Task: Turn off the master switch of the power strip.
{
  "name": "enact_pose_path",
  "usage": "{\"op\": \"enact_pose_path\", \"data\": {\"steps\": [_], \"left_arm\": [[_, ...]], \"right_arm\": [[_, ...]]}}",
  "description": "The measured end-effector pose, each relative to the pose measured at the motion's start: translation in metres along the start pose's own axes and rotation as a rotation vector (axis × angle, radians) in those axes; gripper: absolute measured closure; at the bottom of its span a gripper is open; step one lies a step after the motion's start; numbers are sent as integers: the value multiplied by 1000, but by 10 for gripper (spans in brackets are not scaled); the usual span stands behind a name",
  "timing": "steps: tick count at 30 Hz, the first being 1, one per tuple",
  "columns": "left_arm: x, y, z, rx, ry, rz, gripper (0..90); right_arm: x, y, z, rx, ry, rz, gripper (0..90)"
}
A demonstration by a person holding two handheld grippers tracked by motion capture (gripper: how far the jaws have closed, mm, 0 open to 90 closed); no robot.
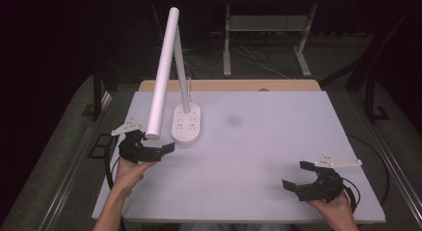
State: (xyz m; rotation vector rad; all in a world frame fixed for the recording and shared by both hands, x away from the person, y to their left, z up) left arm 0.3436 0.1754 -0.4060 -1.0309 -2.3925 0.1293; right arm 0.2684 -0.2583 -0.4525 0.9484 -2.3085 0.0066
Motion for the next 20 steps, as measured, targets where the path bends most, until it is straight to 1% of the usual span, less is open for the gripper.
{"op": "enact_pose_path", "data": {"steps": [3,6,8,10,12,14,18,20], "left_arm": [[1,-5,7,-3,1,10,0],[3,-12,15,-5,-20,22,0],[4,-17,21,4,-28,27,0],[4,-21,27,0,-18,30,0],[2,-26,32,-13,-5,31,0],[2,-31,34,-21,-1,37,0],[0,-39,41,-24,1,52,0],[-1,-41,46,-33,18,58,0]], "right_arm": [[0,0,0,2,1,1,0],[0,1,0,4,3,-2,0],[0,2,-1,7,2,-3,0],[0,2,-1,6,3,-4,0],[-1,2,-1,7,4,-4,0],[0,3,-1,8,3,-5,0],[0,3,-1,8,3,-6,0],[0,3,-1,7,4,-7,0]]}}
Point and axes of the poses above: each handheld gripper's, and its own axes: x roughly backward along the jaws, z roughly out of its underside, y roughly to its left, the point moved 6 cm from there along -x, roughly forward along the jaws
